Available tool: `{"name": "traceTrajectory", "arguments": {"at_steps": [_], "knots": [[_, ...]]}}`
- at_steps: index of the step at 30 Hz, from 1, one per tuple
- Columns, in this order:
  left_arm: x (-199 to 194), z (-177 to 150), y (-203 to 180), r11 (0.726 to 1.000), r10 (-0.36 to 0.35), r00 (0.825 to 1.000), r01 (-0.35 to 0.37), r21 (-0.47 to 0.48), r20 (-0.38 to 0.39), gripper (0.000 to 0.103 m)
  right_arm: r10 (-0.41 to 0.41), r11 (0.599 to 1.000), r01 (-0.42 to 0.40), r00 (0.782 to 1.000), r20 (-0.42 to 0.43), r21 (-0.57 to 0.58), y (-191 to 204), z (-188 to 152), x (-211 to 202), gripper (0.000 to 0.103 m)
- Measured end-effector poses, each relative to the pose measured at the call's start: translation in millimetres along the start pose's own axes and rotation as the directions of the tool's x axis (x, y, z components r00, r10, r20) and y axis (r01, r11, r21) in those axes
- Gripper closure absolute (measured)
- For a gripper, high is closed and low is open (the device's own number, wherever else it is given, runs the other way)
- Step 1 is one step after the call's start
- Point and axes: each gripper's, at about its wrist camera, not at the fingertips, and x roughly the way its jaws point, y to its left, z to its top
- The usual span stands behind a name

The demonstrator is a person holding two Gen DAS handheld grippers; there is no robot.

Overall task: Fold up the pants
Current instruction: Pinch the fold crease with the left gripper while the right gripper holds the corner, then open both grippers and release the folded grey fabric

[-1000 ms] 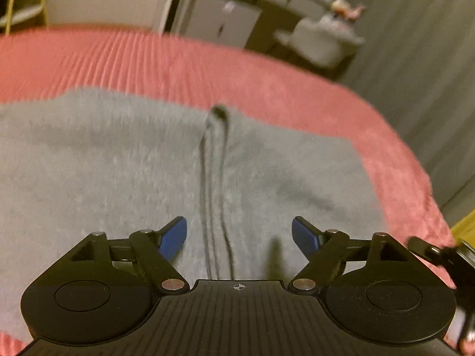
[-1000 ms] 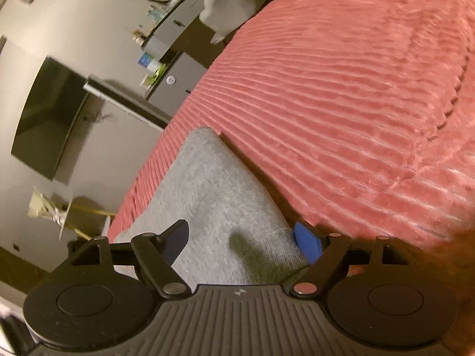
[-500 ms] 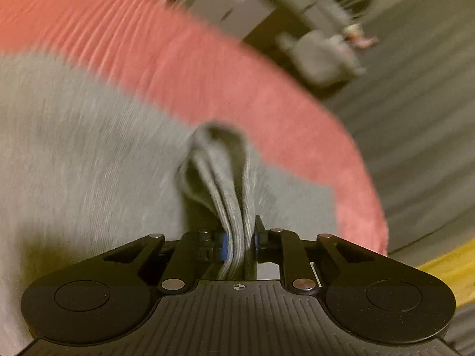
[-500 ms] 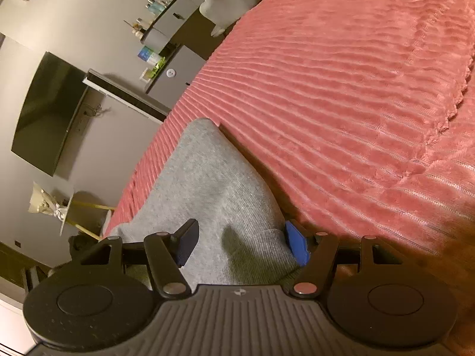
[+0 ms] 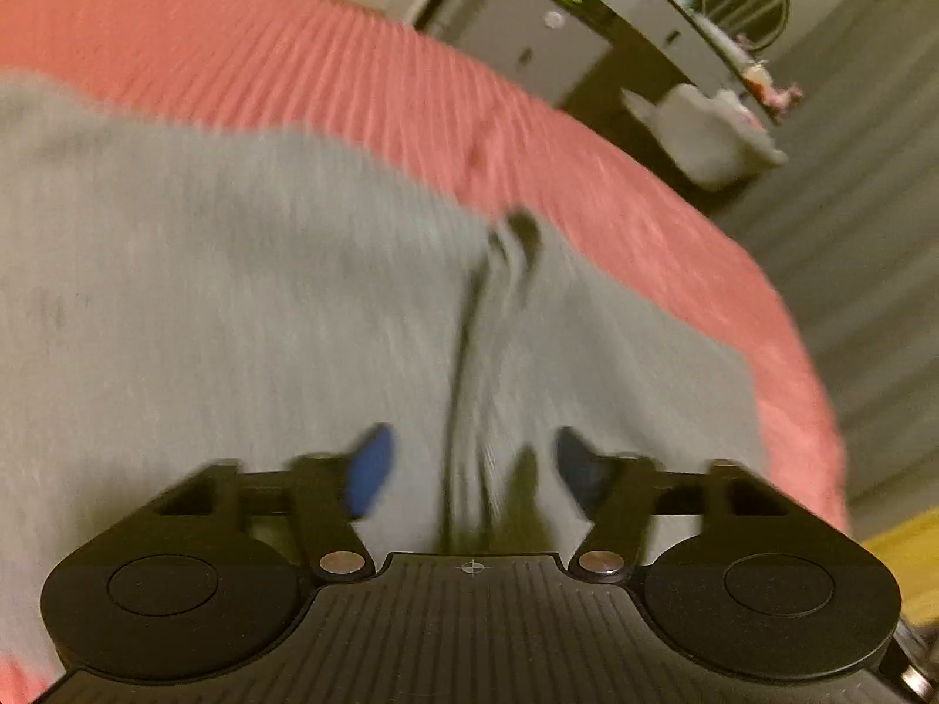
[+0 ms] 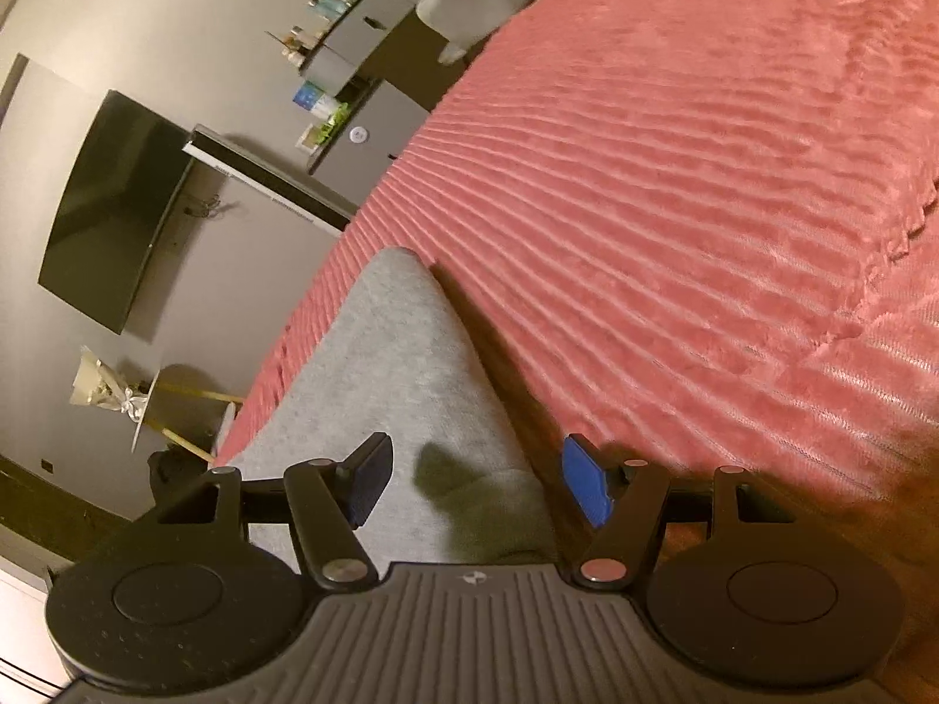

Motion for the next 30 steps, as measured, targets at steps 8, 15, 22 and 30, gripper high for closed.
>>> {"name": "traceTrajectory", "arguments": {"at_steps": [8,15,22,30], "knots": [[15.4,-26.0,-18.9,0.995,0.013,0.997,-0.005,0.103,-0.080,0.053,-0.049,0.998,0.049,0.999,-0.001,-0.042,8.1,-1.2,-1.7,0.038],[-20.5,-31.4,-22.8,0.992,-0.027,0.999,0.023,0.128,0.027,0.087,-0.108,0.944,0.122,0.992,0.063,-0.306,55.9,-13.1,-18.1,0.075],[-21.5,-39.3,-6.6,0.980,0.102,0.995,-0.098,0.173,-0.015,0.075,-0.104,0.913,0.068,0.992,-0.069,-0.401,86.6,-30.1,-2.2,0.074],[-52.0,-46.6,-25.2,0.949,0.192,0.962,-0.233,0.214,0.195,0.048,-0.213,0.874,0.127,0.968,-0.136,-0.469,96.4,-37.6,13.2,0.075]]}}
